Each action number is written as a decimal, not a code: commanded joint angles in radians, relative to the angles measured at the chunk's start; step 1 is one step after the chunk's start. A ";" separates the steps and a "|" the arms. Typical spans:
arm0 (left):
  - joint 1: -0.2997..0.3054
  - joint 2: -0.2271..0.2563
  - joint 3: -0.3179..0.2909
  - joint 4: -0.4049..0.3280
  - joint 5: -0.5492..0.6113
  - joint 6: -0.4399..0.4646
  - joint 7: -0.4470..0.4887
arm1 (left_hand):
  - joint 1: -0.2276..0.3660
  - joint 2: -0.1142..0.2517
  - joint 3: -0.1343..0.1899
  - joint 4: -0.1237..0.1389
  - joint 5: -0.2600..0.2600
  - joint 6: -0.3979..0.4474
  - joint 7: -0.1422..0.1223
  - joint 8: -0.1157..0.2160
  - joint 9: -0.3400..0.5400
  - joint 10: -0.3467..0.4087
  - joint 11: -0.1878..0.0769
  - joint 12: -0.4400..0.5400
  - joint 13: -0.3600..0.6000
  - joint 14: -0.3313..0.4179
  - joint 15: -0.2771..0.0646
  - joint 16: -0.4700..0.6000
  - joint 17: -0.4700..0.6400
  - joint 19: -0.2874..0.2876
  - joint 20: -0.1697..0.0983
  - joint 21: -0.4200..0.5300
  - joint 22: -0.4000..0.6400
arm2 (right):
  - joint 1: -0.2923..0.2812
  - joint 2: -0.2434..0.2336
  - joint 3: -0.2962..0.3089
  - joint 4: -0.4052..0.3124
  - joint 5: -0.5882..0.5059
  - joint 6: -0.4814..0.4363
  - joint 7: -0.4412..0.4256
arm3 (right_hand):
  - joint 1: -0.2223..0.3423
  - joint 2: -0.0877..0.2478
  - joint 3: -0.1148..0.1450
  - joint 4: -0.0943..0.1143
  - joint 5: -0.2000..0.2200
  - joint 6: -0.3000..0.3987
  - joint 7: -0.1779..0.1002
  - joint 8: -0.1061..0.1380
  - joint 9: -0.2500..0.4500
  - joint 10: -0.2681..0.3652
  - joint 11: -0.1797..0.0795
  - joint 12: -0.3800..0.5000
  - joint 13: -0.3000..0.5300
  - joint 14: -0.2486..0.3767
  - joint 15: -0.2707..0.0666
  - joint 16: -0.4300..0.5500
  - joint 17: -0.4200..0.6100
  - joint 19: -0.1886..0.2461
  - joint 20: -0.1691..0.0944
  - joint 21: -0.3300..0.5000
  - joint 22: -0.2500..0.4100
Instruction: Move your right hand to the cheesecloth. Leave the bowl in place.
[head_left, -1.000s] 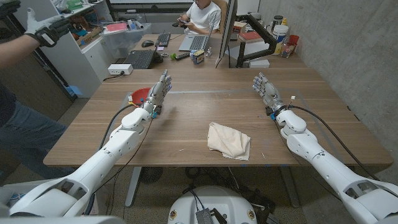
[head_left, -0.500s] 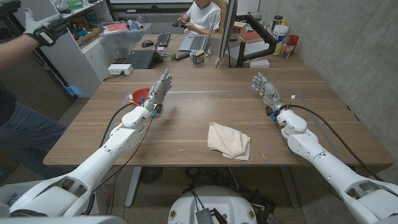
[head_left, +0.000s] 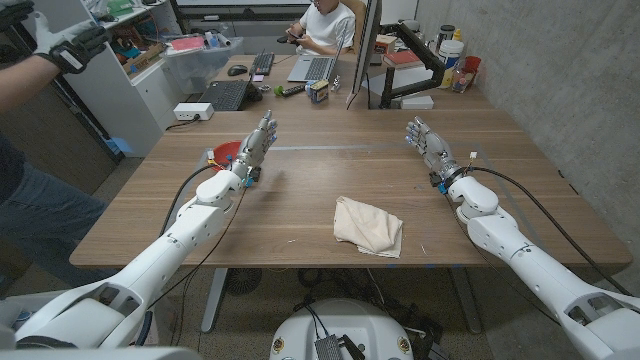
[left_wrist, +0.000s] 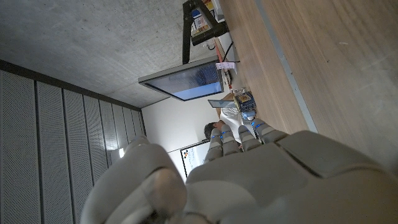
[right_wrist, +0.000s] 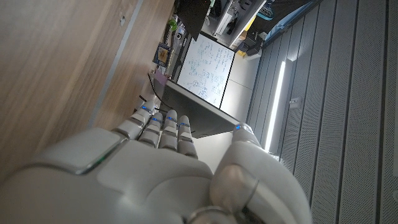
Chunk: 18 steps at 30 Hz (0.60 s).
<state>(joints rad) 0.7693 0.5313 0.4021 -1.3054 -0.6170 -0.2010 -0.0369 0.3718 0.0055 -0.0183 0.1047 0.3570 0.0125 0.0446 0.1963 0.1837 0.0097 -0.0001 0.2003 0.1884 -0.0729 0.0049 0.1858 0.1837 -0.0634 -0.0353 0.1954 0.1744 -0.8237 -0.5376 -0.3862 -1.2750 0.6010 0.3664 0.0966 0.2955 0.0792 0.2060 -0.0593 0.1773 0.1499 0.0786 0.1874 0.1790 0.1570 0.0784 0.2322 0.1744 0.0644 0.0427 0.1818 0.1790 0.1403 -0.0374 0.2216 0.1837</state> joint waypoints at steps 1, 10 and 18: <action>0.002 0.003 0.004 -0.010 0.003 0.009 0.003 | 0.008 0.007 -0.006 0.003 -0.002 0.010 0.004 0.006 0.005 -0.005 -0.003 0.001 0.003 -0.009 0.000 0.002 0.004 -0.012 -0.025 0.000 0.005 | -0.020 -0.007 0.010 -0.015 -0.003 0.040 0.006 | 0.004 0.008 0.005 0.001 0.003 -0.004 -0.005 0.000 0.006 -0.003 0.002 -0.004 0.006 -0.006 0.000 0.004 0.005 -0.001 -0.006 -0.004 0.002; 0.005 0.006 0.004 -0.018 0.005 0.011 0.005 | 0.008 0.009 -0.008 0.003 -0.002 0.011 0.004 0.006 0.005 -0.005 -0.003 0.002 0.003 -0.009 0.000 0.002 0.004 -0.013 -0.024 0.000 0.005 | -0.035 0.000 0.015 -0.020 -0.007 0.098 0.019 | 0.002 0.006 0.003 0.001 0.003 -0.004 -0.008 0.001 0.006 -0.001 0.001 -0.005 0.006 -0.003 -0.004 0.005 0.005 0.001 -0.007 -0.004 0.002; 0.012 0.015 0.000 -0.029 0.004 0.011 0.004 | 0.009 0.010 -0.009 0.003 -0.003 0.011 0.004 0.006 0.006 -0.006 -0.005 0.002 0.003 -0.009 0.001 0.003 0.005 -0.015 -0.023 0.001 0.005 | -0.046 -0.001 0.013 -0.040 -0.020 0.112 0.011 | 0.002 0.005 0.002 0.000 0.002 -0.003 -0.014 0.001 0.006 0.000 -0.002 -0.006 0.006 0.000 -0.006 0.006 0.006 0.003 -0.007 -0.004 0.002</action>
<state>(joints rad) 0.7745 0.5383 0.4054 -1.3221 -0.6133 -0.1923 -0.0338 0.3758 0.0095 -0.0224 0.1088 0.3570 0.0218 0.0463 0.1963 0.1836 0.0098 -0.0001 0.2003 0.1884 -0.0729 0.0049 0.1858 0.1837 -0.0692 -0.0342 0.1954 0.1743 -0.8538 -0.5397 -0.3745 -1.2956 0.5935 0.4488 0.1113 0.2955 0.0792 0.2059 -0.0591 0.1773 0.1445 0.0731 0.1874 0.1789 0.1570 0.0785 0.2322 0.1794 0.0645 0.0426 0.1817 0.1789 0.1402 -0.0375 0.2181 0.1837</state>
